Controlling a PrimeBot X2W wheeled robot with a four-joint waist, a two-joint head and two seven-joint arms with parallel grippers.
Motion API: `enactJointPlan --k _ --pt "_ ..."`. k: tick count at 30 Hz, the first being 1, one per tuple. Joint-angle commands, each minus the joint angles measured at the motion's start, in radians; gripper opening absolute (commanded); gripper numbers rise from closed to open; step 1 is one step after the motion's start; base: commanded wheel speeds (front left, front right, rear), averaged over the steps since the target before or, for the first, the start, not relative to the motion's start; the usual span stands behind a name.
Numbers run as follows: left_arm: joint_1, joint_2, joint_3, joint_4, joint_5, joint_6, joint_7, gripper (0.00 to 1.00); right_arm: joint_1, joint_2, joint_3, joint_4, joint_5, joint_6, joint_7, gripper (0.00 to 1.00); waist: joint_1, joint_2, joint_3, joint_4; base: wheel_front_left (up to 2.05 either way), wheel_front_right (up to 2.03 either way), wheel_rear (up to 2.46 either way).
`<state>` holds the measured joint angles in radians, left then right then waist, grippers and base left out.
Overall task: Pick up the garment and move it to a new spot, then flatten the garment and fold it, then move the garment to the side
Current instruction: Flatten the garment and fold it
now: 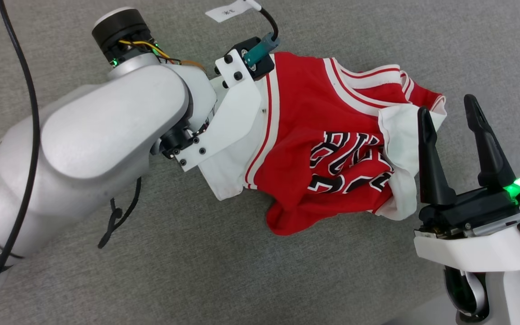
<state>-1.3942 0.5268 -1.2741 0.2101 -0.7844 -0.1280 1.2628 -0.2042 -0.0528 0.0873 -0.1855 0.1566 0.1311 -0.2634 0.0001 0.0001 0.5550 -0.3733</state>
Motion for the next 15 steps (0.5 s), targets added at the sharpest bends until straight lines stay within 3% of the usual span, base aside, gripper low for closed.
enactJointPlan --k 1,4,6,15 --pt "0.051 0.013 -0.014 -0.005 0.011 -0.001 0.018 1.0 -0.012 0.005 0.005 0.004 0.009 -0.001 -0.002 1.0 -0.0001 -0.0001 0.014 -0.012 0.0 0.0 0.0" --pt "0.087 0.035 -0.022 -0.04 0.027 -0.001 0.056 1.0 -0.021 0.004 0.01 0.005 0.016 -0.001 -0.002 1.0 -0.0001 -0.0001 0.021 -0.02 0.0 0.0 0.0" --pt "0.098 0.048 -0.024 -0.054 0.028 -0.001 0.06 0.0 -0.021 0.005 0.009 0.008 0.015 -0.001 -0.002 1.0 -0.0001 -0.0001 0.019 -0.019 0.0 0.0 0.0" --pt "0.02 0.08 -0.007 -0.06 -0.037 0.0 -0.123 0.0 0.032 0.004 -0.045 0.012 -0.016 -0.001 -0.002 1.0 -0.0001 -0.0001 -0.079 0.084 0.0 0.0 0.0"
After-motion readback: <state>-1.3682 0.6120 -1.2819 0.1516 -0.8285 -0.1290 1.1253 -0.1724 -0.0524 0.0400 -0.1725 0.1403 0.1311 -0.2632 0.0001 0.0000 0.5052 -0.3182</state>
